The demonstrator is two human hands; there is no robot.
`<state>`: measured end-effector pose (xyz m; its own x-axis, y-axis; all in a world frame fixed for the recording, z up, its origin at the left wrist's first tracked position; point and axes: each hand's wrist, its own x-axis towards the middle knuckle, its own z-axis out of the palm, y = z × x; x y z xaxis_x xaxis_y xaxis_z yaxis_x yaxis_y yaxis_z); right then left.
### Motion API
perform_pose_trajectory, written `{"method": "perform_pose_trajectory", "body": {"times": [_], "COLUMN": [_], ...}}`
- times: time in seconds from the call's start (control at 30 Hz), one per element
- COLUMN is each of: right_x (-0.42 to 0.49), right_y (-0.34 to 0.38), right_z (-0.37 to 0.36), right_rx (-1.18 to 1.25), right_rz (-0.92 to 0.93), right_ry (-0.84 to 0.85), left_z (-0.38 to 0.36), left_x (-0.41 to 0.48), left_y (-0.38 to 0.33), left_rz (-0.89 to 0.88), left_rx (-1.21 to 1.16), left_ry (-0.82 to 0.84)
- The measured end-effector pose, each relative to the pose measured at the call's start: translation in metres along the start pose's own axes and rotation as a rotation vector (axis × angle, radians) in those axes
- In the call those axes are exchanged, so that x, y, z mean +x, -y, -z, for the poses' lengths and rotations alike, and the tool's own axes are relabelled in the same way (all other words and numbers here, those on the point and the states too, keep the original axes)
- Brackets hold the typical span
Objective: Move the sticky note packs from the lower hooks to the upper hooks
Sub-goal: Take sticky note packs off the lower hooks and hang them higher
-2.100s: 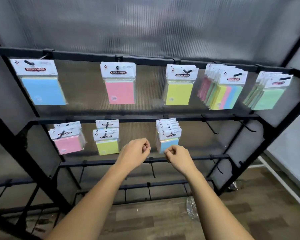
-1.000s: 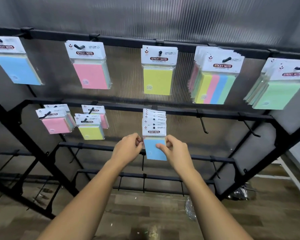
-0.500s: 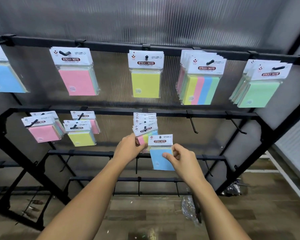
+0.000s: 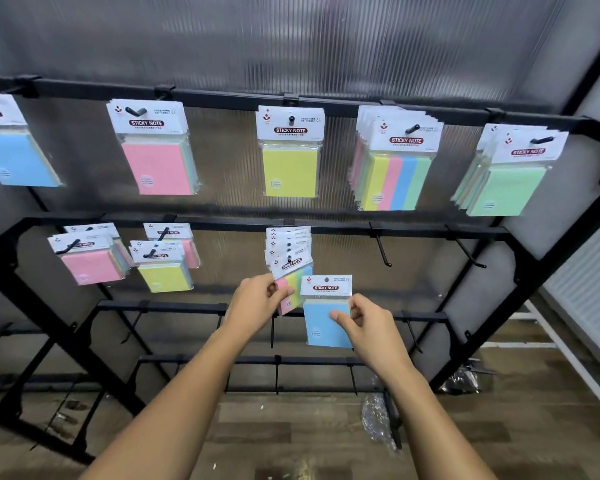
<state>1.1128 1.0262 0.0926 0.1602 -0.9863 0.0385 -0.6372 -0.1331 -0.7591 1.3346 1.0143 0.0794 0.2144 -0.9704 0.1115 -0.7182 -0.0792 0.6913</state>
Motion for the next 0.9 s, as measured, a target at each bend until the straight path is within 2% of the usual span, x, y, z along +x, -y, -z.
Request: {"method": "perform_pose_trajectory", "body": {"times": [0.47, 0.7, 0.9], "right_x": [-0.01, -0.006, 0.005], "right_y": [0.013, 0.039, 0.077], "right_z": [0.025, 0.025, -0.001], "right_rx": [0.055, 0.078, 0.085], "right_rz": [0.013, 0.114, 0.194], "right_ry": [-0.04, -0.025, 0.037], "left_z": [0.017, 0.031, 0.07], "left_x": [-0.03, -0.036, -0.053], "left_y": [-0.023, -0.031, -0.001], "left_rz": [-0.101, -0.114, -0.064], "left_rx": [-0.032, -0.018, 0.005], "left_ry": [0.029, 0.019, -0.035]}}
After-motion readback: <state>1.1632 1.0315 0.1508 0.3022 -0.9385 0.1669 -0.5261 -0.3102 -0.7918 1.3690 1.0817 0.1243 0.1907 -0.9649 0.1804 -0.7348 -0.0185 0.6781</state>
